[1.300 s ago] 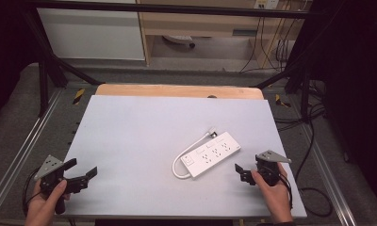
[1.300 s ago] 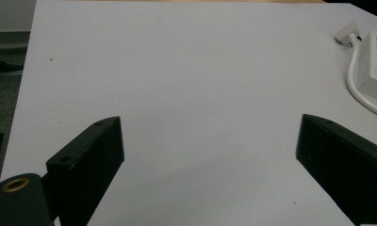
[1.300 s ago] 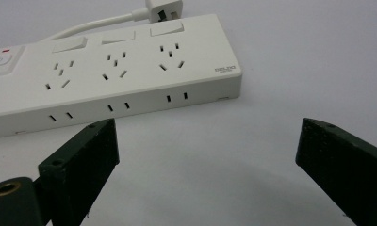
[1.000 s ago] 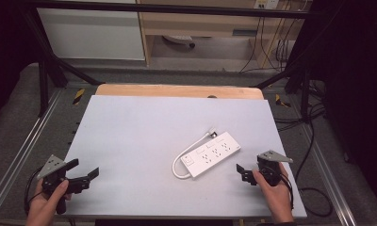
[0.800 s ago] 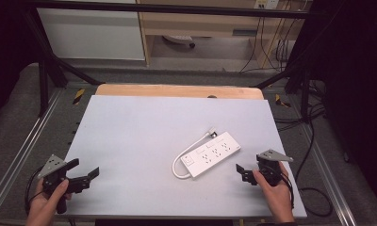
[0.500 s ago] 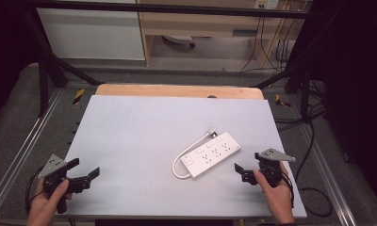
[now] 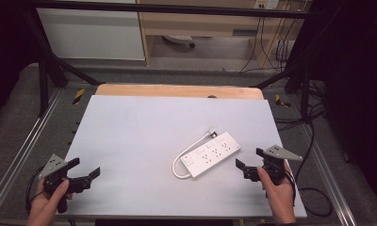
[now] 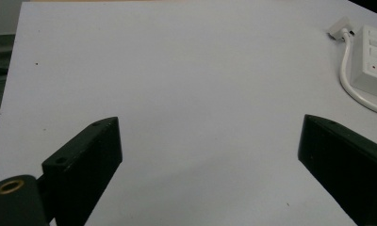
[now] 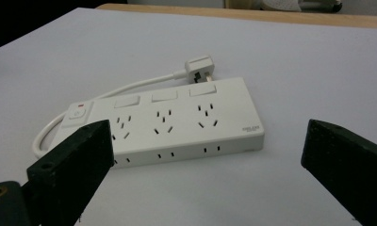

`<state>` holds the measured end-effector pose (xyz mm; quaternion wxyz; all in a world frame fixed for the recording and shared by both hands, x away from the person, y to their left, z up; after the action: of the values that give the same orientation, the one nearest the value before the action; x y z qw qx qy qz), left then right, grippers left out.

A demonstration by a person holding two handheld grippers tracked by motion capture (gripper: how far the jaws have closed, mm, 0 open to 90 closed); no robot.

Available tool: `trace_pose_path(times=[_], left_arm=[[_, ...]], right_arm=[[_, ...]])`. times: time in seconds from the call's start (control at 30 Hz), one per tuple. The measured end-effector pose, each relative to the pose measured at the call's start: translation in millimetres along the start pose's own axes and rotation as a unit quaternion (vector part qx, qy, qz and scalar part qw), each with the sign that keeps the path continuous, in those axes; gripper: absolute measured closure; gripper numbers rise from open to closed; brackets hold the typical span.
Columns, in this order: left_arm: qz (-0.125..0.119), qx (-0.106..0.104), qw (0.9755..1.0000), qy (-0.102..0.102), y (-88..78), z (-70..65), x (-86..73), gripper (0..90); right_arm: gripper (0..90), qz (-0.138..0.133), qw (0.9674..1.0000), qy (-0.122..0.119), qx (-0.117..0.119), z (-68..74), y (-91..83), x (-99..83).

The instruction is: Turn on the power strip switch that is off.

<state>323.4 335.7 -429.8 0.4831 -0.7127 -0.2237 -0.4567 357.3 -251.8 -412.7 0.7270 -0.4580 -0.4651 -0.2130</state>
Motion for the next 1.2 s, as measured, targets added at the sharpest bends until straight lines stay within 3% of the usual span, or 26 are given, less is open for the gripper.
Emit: trace_pose_path(times=[0.27, 0.57, 1.2], left_arm=[[0.002, 0.000, 1.0000, 0.001, 0.0, 0.1, -0.4, 6.9], [0.006, 0.000, 1.0000, -0.001, 0.8, -0.3, -0.9, 6.9], [0.010, -0.005, 0.9999, 0.005, 2.1, -2.0, -1.4, 6.9]], right_arm=[[3.1, -0.019, 0.9997, -0.014, -0.002, 4.4, -3.4, 19.1], [3.0, -0.019, 0.9995, -0.023, -0.009, 2.8, 1.7, 31.6], [2.7, -0.016, 0.9992, -0.037, 0.002, 8.9, 13.3, 54.0]])
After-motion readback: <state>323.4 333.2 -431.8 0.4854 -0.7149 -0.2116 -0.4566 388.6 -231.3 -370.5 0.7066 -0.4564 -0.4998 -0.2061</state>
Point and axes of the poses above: each handheld gripper's, and its own axes: y roughly forward along the jaws, x roughly out of its top, z roughly to its left, the point moved 2 cm from there along y, roughly forward along the jaws, and after that the axes turned 1 degree about z, right-handed, at the moved point
